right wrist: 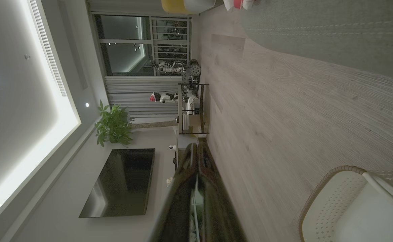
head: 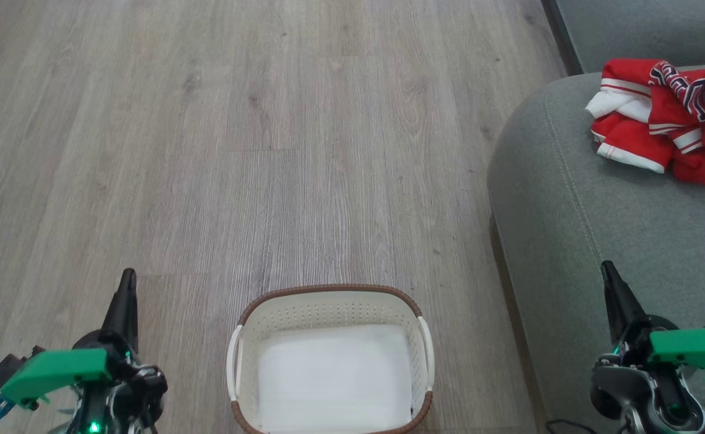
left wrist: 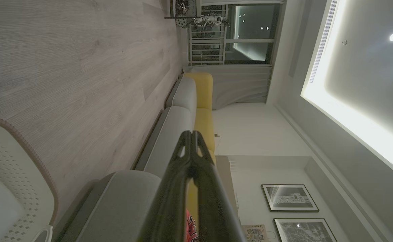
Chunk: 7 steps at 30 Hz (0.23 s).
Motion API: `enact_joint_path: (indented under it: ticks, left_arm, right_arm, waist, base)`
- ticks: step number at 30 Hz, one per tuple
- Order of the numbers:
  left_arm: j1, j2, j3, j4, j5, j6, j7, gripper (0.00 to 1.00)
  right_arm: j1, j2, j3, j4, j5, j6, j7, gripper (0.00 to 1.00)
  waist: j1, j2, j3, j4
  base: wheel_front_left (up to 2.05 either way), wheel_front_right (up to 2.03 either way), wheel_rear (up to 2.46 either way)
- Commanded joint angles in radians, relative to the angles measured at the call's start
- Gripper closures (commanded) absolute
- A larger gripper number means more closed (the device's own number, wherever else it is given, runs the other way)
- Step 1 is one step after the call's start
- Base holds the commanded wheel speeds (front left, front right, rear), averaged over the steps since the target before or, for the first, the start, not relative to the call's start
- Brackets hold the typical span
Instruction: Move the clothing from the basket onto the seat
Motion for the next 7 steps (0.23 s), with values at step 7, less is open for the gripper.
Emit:
enact_joint_path:
  ticks: [7]
  left_arm:
    - [-0.05,0.008,0.037,-0.028,-0.001,-0.007,0.009,1.0]
  right_arm:
    - [-0.052,-0.003,0.018,-0.039,0.006,0.0,0.006,1.0]
  waist:
    - [0.0,0.0,0.0,0.0]
  base:
    - [0.0,0.0,0.0]
